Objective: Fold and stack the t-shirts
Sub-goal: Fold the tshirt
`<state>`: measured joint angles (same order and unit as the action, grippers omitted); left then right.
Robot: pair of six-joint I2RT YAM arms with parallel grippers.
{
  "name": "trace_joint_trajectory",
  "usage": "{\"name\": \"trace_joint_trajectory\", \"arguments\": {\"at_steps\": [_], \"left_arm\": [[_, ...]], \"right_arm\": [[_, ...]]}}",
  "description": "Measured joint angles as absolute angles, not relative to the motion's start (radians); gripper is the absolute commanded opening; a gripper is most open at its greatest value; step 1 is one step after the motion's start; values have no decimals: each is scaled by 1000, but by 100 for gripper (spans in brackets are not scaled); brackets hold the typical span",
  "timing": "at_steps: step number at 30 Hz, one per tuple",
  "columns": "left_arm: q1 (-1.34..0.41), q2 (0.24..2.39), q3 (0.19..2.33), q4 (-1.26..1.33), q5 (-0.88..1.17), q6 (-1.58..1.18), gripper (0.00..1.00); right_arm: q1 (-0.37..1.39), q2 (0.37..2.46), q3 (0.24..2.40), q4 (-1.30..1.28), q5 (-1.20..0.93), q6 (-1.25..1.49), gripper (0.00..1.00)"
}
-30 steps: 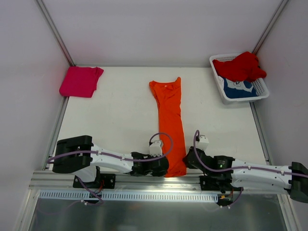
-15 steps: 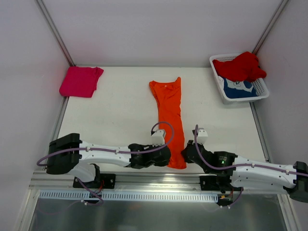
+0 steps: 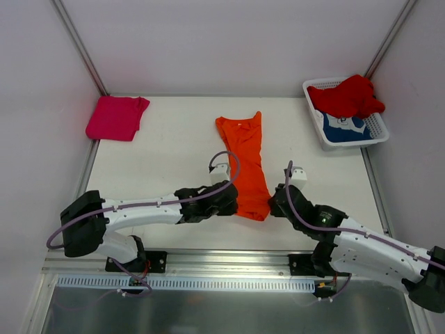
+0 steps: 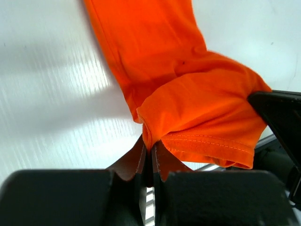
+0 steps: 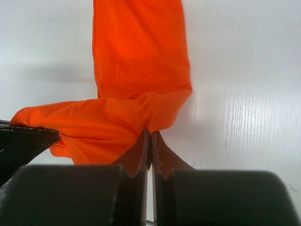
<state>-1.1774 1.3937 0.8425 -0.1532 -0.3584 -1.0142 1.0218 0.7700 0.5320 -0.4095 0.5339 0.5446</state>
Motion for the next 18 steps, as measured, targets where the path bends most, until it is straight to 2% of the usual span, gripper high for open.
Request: {"name": "trace_joint_trajectory", "arguments": {"at_steps": [8, 18], "left_arm": [[-1055, 1446, 941, -131, -292, -910, 0], [-957, 1601, 1046, -133, -215, -817, 0]], "right_arm": [[834, 868, 608, -344, 418, 406, 0], [734, 1075, 667, -273, 318, 311, 0]]}}
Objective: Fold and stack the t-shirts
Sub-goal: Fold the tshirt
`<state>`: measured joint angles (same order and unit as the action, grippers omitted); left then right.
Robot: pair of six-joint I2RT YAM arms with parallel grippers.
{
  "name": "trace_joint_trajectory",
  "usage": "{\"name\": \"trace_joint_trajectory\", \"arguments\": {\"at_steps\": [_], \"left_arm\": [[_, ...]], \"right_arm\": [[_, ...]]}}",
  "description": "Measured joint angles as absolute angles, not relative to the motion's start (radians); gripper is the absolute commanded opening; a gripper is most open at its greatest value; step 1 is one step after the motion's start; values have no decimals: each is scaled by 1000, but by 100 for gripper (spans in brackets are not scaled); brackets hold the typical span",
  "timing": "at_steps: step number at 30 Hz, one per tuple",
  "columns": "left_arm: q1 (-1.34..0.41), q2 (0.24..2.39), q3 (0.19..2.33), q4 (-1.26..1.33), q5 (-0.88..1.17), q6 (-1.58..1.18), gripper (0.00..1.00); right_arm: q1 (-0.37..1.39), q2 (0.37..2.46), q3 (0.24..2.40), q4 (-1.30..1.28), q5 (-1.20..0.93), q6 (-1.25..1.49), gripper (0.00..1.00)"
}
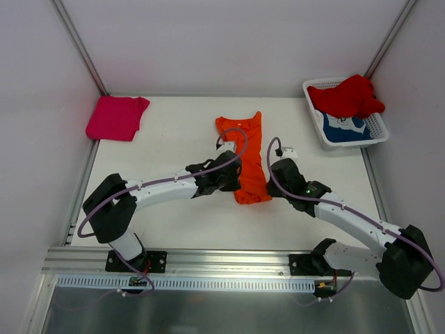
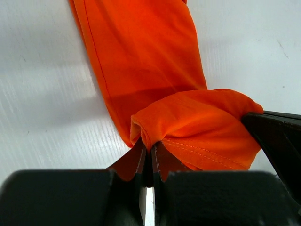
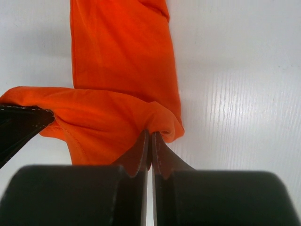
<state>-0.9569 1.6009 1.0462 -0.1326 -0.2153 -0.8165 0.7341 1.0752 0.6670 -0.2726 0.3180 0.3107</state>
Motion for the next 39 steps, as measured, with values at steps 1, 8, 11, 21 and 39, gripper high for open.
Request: {"name": "trace_joint_trajectory", "arguments": {"at_steps": [1, 8, 11, 21, 39], "left_arm": [[-950, 1612, 1054, -133, -210, -810, 0], [-878, 1678, 1127, -133, -175, -756, 0], [-844, 1699, 1158, -133, -158, -731, 0], [-752, 1795, 1256, -133, -85, -665, 0], [-659, 1986, 1412, -136, 16, -605, 0]], "right_arm": [[725, 1095, 677, -266, 308, 303, 0], [641, 1264, 791, -221, 239, 249, 0], [614, 1323, 839, -203, 210, 229, 0], [540, 1504, 976, -168, 130, 177, 0], [443, 1731, 1151, -160, 37, 132, 0]]}}
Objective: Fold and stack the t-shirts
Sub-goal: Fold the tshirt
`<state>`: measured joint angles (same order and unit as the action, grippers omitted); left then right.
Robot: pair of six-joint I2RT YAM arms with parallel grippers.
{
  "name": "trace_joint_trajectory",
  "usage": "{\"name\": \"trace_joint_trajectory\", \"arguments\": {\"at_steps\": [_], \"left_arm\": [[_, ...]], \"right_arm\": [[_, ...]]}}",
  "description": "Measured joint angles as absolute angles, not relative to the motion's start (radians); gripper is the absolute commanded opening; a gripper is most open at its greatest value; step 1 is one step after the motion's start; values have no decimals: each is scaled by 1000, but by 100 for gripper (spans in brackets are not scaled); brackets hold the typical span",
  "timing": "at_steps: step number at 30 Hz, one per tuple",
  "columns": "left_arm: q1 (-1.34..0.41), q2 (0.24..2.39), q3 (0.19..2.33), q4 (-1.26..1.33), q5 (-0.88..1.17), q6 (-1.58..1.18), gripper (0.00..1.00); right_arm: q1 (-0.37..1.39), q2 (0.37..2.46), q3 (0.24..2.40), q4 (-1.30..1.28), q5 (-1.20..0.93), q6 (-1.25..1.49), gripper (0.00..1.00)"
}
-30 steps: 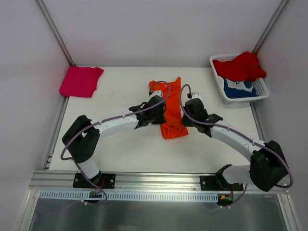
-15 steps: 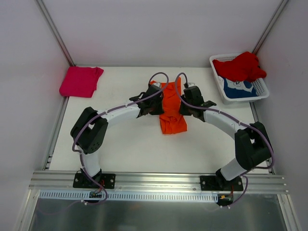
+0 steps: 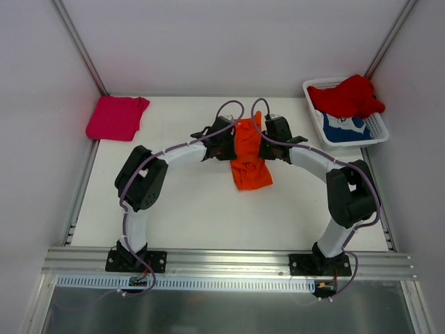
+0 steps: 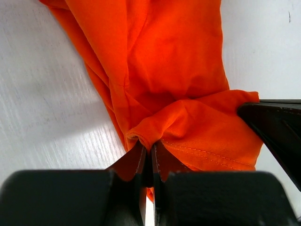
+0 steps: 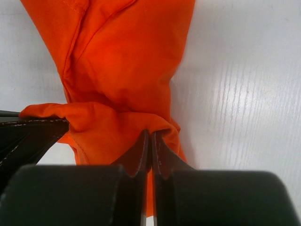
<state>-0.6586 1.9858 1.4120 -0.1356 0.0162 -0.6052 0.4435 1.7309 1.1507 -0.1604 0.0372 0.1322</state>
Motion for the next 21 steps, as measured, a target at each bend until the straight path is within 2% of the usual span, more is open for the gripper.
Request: {"name": "trace_joint_trajectory", "arguments": {"at_steps": [5, 7, 8, 9, 10, 11, 13, 14, 21], "left_arm": [[-639, 2027, 1442, -136, 37, -590, 0], [-627, 2043, 1458, -136, 46, -586, 9], [-622, 2052, 1467, -137, 49, -583, 26], [-617, 2059, 1477, -137, 50, -576, 36], [-612, 2065, 1485, -137, 50, -572, 47], [-606, 2070, 1491, -138, 51, -569, 70], [-594, 2072, 1496, -139, 49, -563, 92], [-593, 2072, 1497, -140, 49, -558, 99], [-575, 2072, 1501, -145, 44, -549, 99]], "right_arm": [[437, 1769, 1175, -160, 26, 130, 1], [434, 1784, 1187, -160, 23, 130, 11], [434, 1792, 1193, -160, 21, 129, 16], [433, 1799, 1201, -160, 20, 130, 31], [432, 1806, 1208, -160, 20, 131, 38], [430, 1811, 1212, -159, 19, 131, 46], [427, 1814, 1216, -159, 19, 131, 54], [427, 1814, 1218, -161, 18, 130, 55], [425, 1814, 1225, -161, 18, 126, 58]]}}
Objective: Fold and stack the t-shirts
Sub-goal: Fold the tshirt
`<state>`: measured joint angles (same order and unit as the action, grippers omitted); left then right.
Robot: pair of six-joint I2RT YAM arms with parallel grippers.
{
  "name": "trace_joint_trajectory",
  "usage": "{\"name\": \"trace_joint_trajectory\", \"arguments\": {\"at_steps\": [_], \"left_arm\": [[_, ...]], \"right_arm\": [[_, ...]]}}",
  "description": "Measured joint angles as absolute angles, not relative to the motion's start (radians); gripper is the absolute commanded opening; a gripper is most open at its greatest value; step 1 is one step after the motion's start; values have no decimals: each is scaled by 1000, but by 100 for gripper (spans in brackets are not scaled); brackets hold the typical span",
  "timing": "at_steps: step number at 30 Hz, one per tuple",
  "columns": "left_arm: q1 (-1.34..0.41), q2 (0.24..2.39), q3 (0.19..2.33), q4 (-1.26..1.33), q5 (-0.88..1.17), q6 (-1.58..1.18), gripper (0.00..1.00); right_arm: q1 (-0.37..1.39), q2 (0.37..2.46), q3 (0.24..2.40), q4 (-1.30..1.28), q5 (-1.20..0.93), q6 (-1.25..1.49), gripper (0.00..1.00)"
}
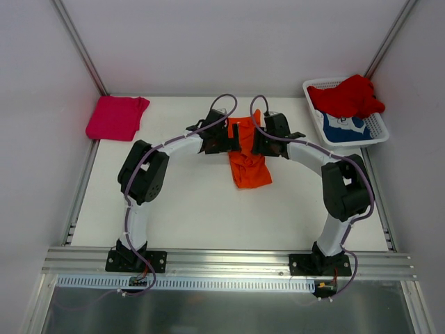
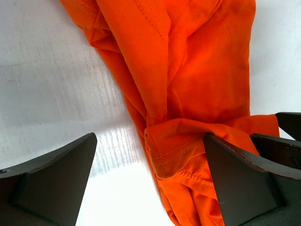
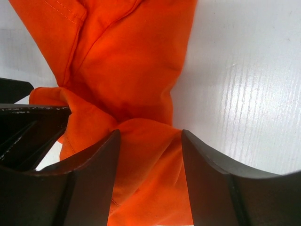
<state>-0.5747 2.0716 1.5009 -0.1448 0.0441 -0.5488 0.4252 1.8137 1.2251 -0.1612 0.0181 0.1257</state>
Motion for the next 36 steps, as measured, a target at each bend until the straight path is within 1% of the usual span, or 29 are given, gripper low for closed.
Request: {"name": "trace_joint_trajectory", "arguments": {"at_steps": [5, 10, 16, 20, 27, 36], "left_arm": [[-575, 2012, 1426, -152, 43, -551, 99], [-575, 1855, 1266, -160, 36, -563, 99], [-582, 1603, 1067, -163, -11, -590, 99], [-592, 1502, 988, -163, -24, -608, 99], [-613, 1481, 925, -167, -38, -637, 99], [-623, 1478, 920, -165, -57, -642, 99]], "right_arm": [[423, 1813, 1233, -175, 22, 121, 57], [429, 1772, 1238, -200, 31, 119, 58], [454, 1559, 1162, -216, 57, 113, 57], [497, 1418, 1070, -214, 67, 123, 57], [622, 1391, 971, -222, 89, 154, 57], [645, 1464, 960, -211, 101, 167, 56]]}}
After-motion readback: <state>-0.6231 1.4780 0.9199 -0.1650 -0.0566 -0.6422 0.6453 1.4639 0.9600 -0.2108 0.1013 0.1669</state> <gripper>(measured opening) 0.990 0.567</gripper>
